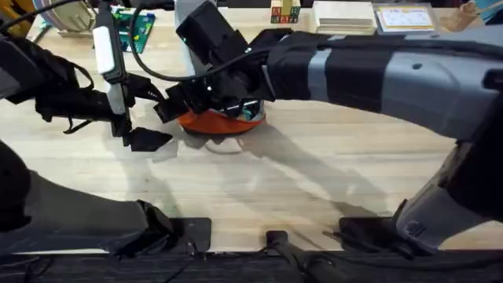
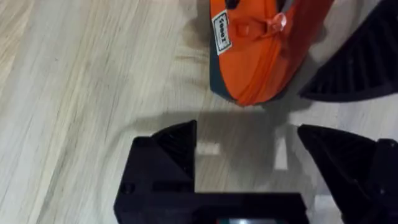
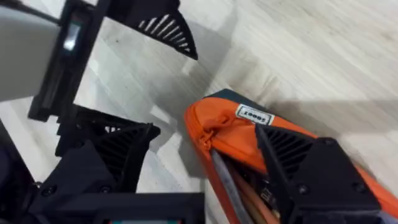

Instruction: Unzip the bag, pick up the pens from the table one at a time and place them inside, then zip the bag closed.

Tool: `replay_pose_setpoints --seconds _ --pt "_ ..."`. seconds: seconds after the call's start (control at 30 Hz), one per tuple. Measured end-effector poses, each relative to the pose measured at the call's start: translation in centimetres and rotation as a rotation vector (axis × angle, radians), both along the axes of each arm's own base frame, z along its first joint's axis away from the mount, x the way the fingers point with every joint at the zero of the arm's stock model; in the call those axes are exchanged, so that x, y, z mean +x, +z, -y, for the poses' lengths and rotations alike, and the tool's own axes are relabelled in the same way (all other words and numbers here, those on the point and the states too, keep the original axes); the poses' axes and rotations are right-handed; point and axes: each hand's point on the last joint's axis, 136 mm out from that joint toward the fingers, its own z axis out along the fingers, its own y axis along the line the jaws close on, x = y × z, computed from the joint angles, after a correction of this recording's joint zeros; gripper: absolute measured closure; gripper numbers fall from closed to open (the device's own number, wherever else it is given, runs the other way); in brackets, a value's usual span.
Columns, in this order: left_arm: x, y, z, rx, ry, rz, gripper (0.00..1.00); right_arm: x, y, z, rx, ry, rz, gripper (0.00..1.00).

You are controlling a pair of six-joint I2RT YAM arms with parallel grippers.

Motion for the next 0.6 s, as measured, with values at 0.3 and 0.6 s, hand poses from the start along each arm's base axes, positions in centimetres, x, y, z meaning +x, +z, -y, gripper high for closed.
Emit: replay_pose_setpoints --seconds 0.3,0.6 --pt "0.06 -0.01 -0.03 0.002 0.0 0.003 0.007 1.0 -0.16 0.33 0.019 -0.086 -0.038 0.504" --pt "0.06 -0.01 -0.03 0.002 0.0 0.003 0.007 0.97 -0.51 0.19 0.021 -0.087 -0.046 0.801"
